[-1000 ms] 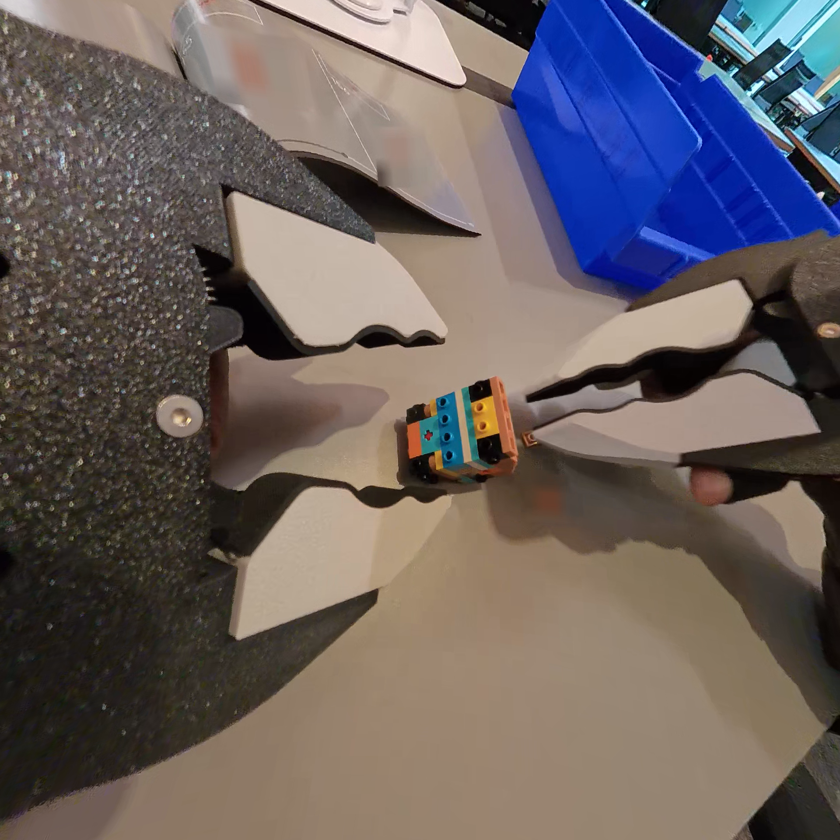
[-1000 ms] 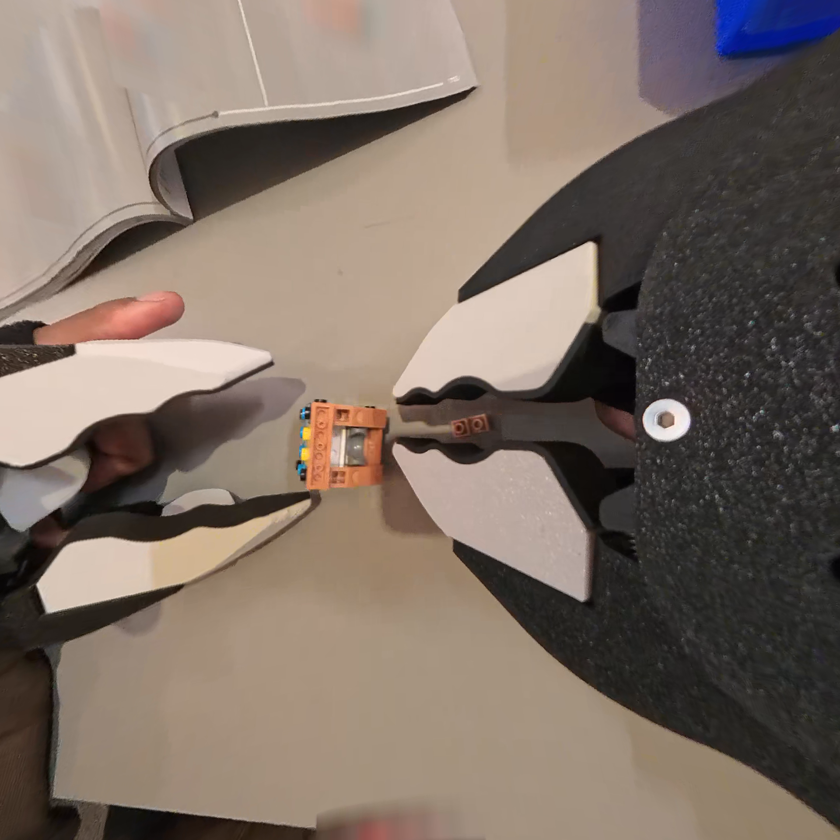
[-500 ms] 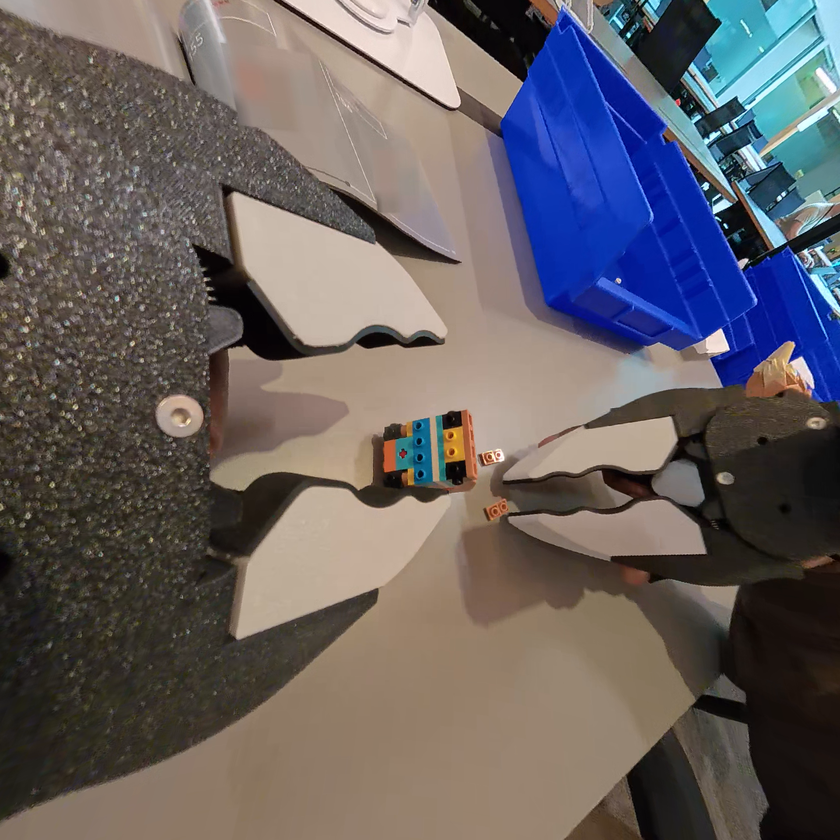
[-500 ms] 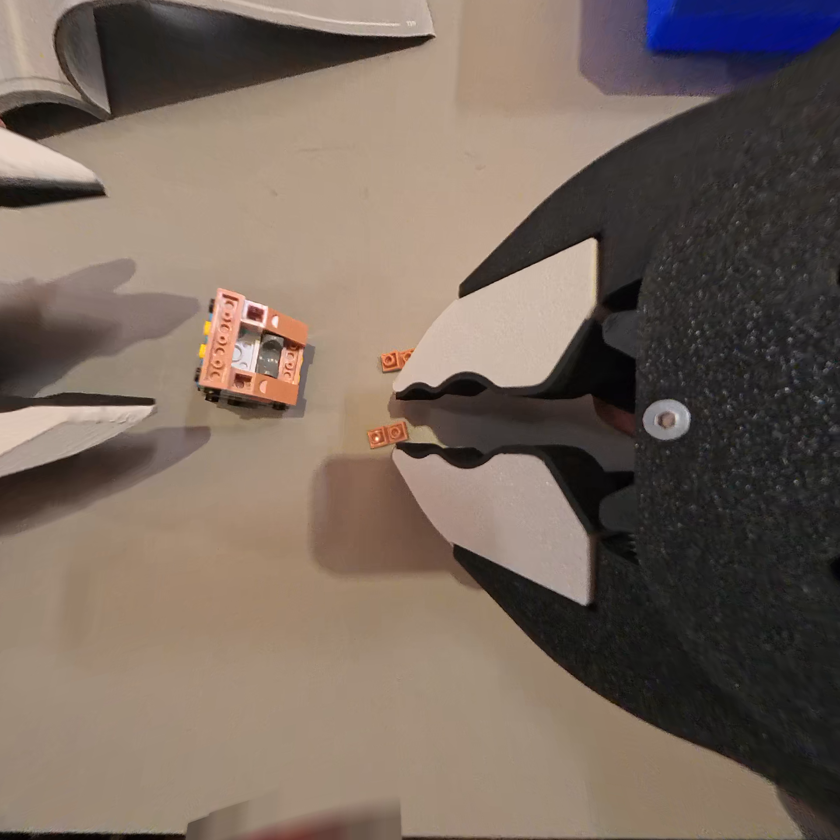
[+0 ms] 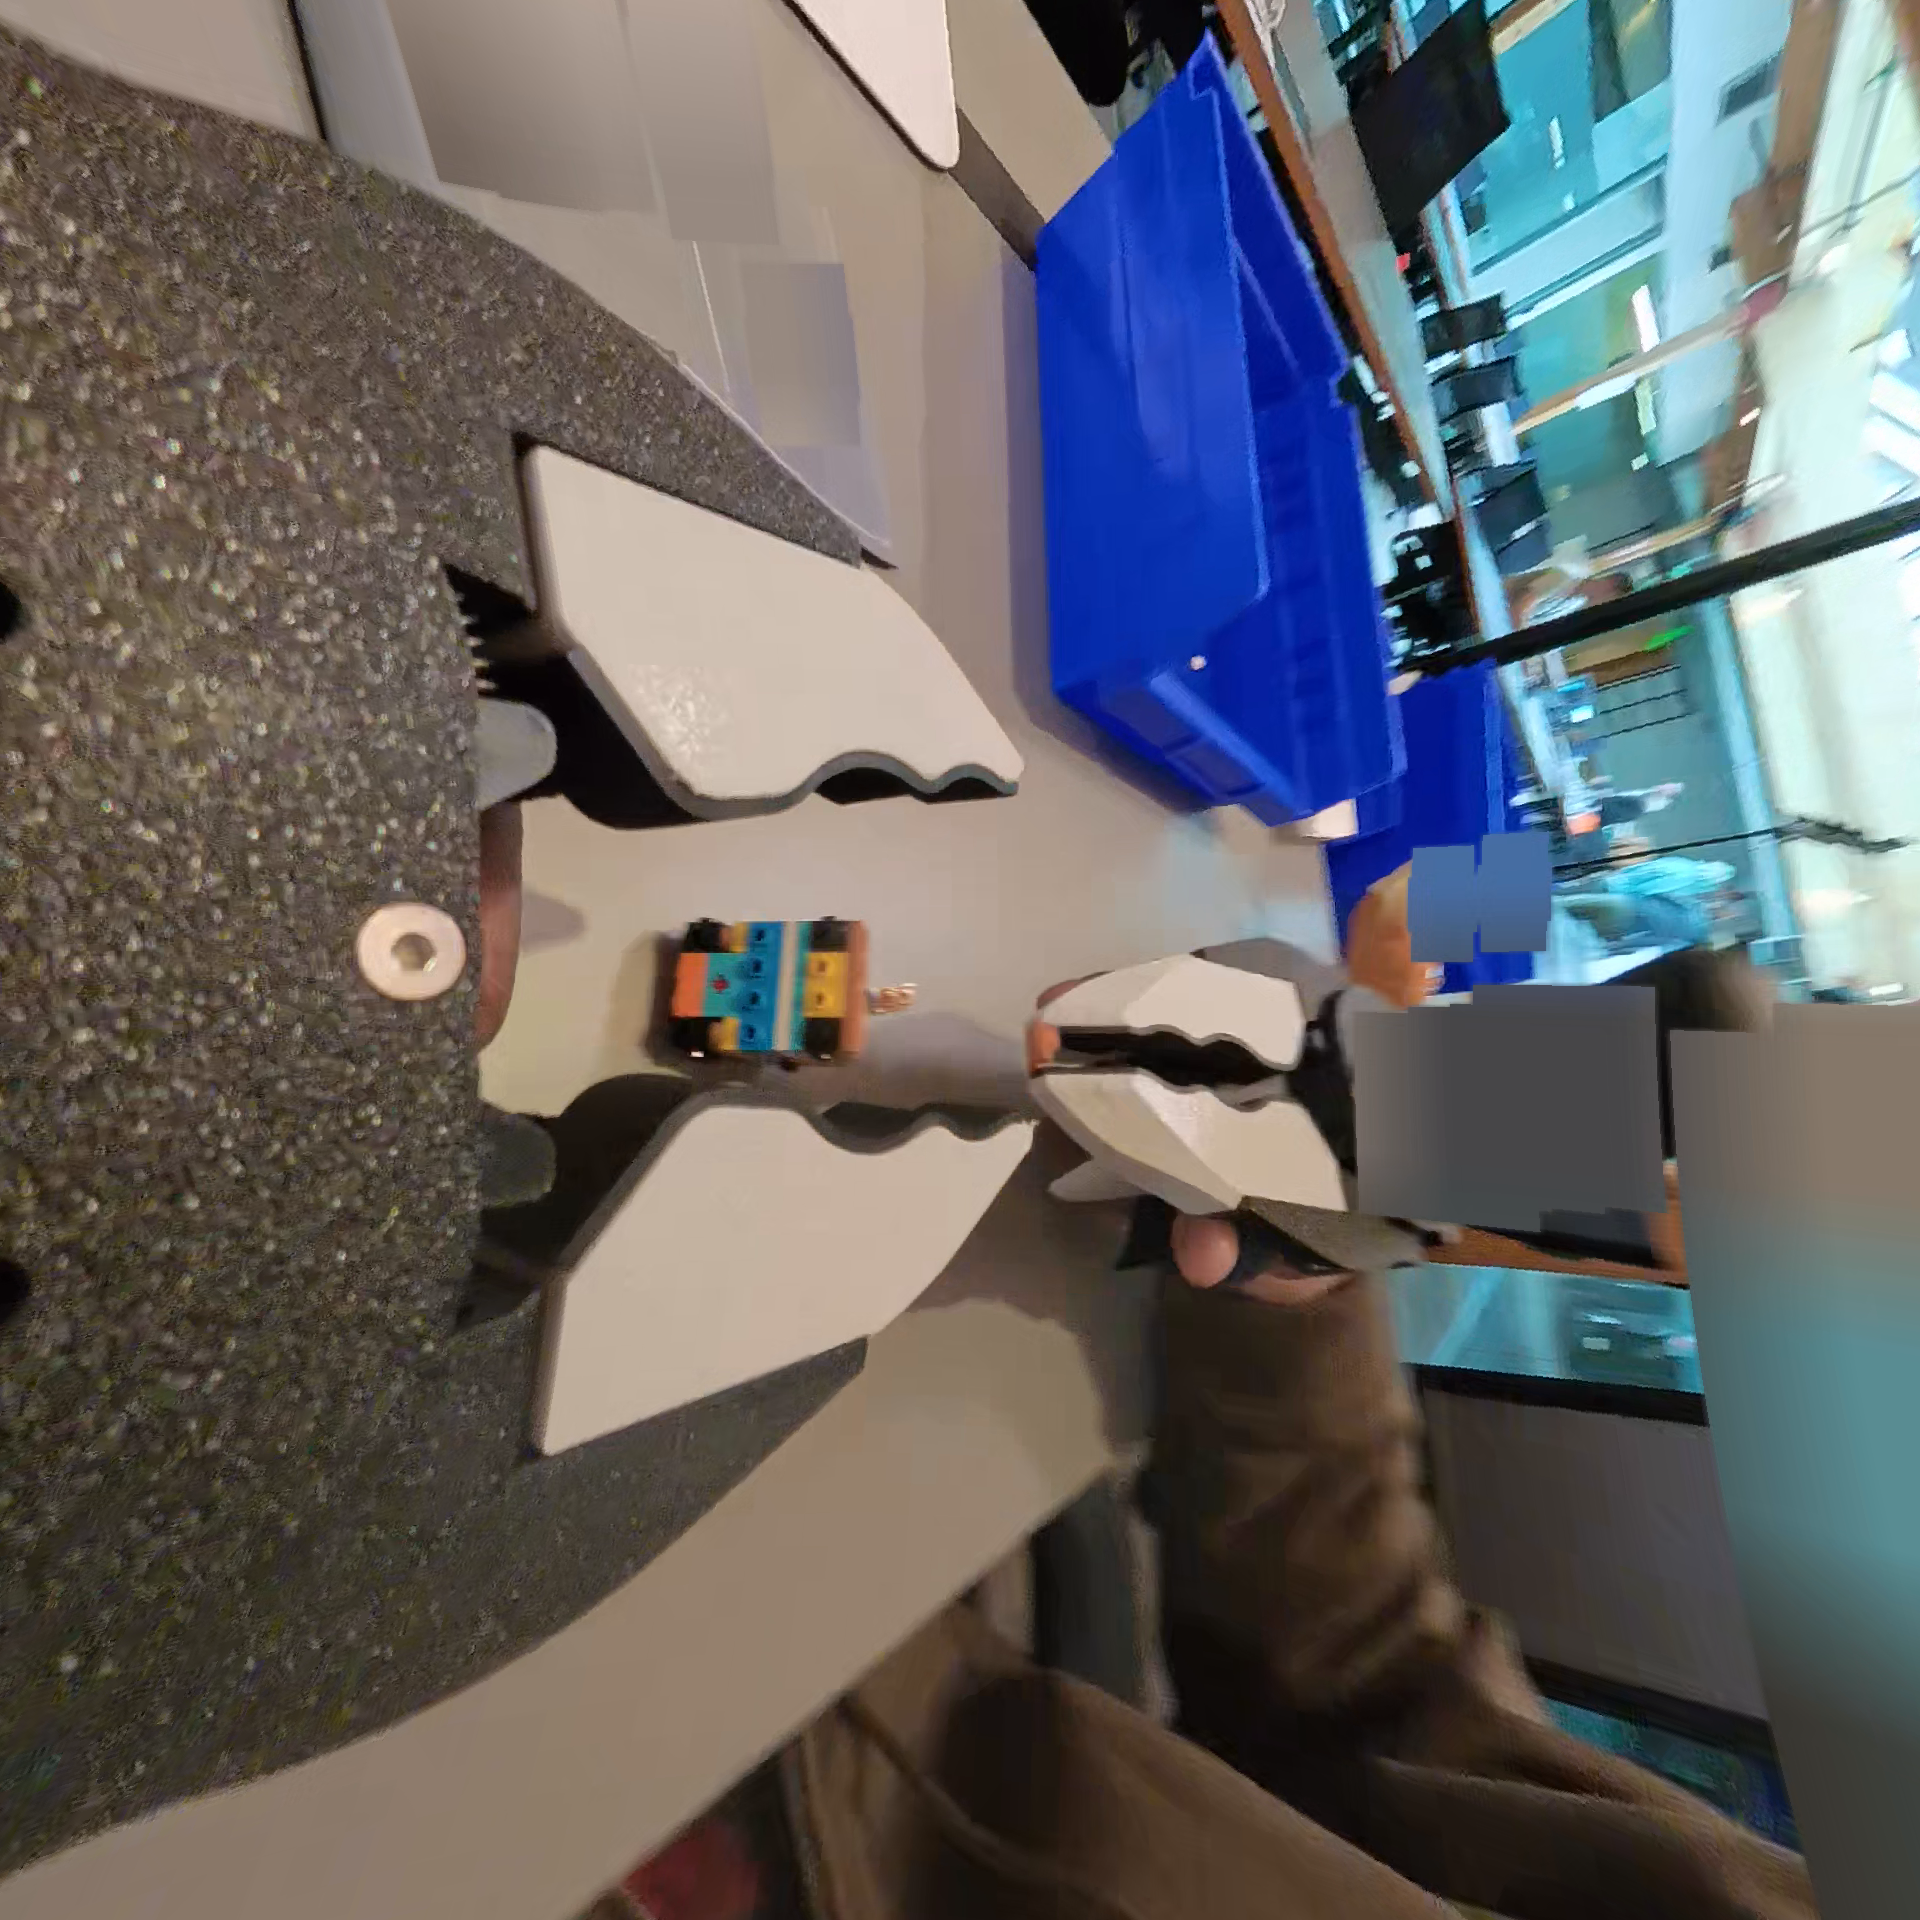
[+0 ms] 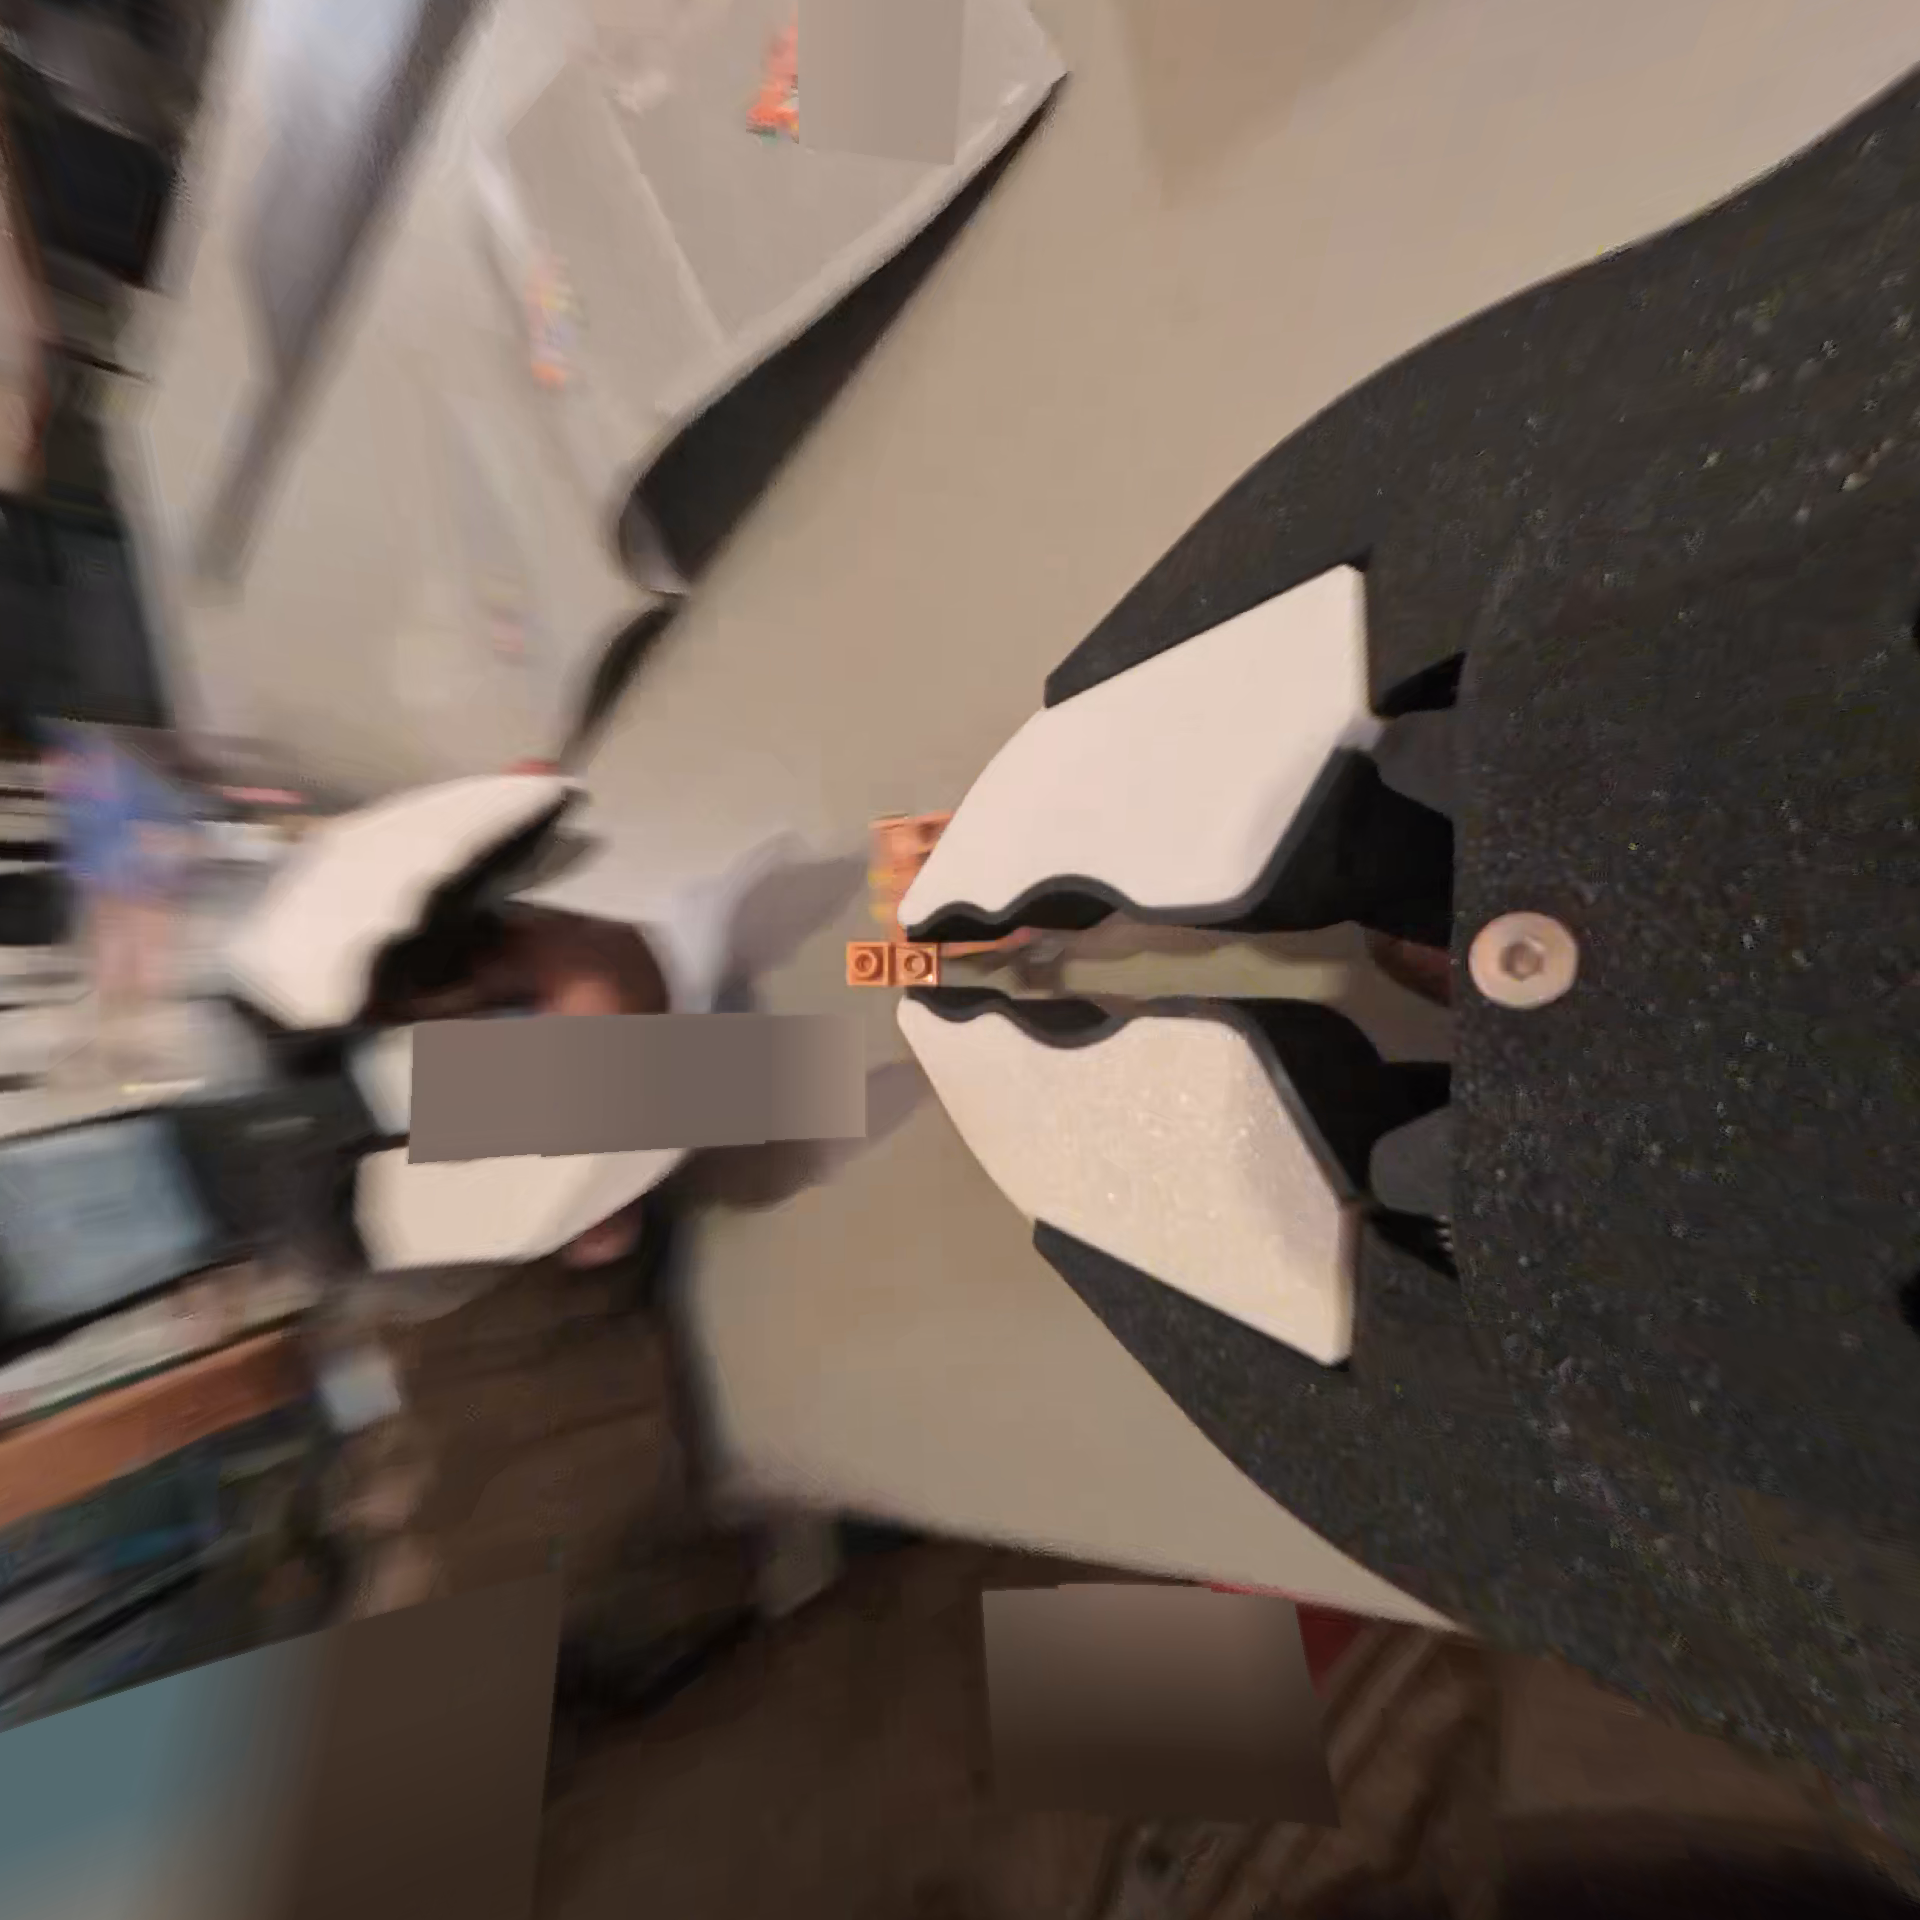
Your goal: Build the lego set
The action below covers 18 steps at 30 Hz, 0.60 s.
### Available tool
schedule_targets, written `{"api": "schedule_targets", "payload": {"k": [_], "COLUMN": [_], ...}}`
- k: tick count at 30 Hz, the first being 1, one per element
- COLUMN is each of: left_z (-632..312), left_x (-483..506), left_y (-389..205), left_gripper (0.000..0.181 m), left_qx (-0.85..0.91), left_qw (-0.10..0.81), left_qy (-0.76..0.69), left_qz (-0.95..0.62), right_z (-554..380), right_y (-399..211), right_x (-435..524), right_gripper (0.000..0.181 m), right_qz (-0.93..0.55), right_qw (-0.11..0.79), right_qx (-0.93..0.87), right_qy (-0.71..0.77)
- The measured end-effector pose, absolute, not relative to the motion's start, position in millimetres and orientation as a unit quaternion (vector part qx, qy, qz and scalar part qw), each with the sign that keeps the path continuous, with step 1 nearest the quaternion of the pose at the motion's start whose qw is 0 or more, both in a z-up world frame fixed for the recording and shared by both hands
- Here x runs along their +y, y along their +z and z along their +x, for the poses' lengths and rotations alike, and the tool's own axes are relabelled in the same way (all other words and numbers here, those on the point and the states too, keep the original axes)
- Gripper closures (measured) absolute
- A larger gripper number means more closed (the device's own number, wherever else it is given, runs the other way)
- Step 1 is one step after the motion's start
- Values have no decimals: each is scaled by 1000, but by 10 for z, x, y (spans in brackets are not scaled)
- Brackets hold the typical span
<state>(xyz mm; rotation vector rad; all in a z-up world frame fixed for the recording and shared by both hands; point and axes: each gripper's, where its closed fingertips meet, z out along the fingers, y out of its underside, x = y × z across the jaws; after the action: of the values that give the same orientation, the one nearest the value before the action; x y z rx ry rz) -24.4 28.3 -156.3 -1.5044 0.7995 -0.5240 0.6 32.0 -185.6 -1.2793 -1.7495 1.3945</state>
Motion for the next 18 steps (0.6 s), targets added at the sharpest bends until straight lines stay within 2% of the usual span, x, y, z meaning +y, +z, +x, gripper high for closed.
{"api": "schedule_targets", "payload": {"k": [4,8,13,18], "left_z": [-305,-300,-252,-230], "left_x": [338,305,253,220], "left_y": [-1315,-1161,-1108,-1094], "left_gripper": [128,130,133,142], "left_qx": [287,303,349,366], "left_qw": [689,744,758,759], "left_qy": [-237,-144,-41,-23], "left_qz": [-622,-578,-549,-538], "right_z": [-83,-170,-282,-340], "right_y": [-1193,-1018,-1061,-1079], "right_x": [353,467,326,132], "right_gripper": [174,174,174,174], "right_qz": [-445,-435,-428,-420], "right_qw": [277,218,145,111], "right_qx": [-442,-287,-244,-258], "right_qy": [727,825,858,863]}}
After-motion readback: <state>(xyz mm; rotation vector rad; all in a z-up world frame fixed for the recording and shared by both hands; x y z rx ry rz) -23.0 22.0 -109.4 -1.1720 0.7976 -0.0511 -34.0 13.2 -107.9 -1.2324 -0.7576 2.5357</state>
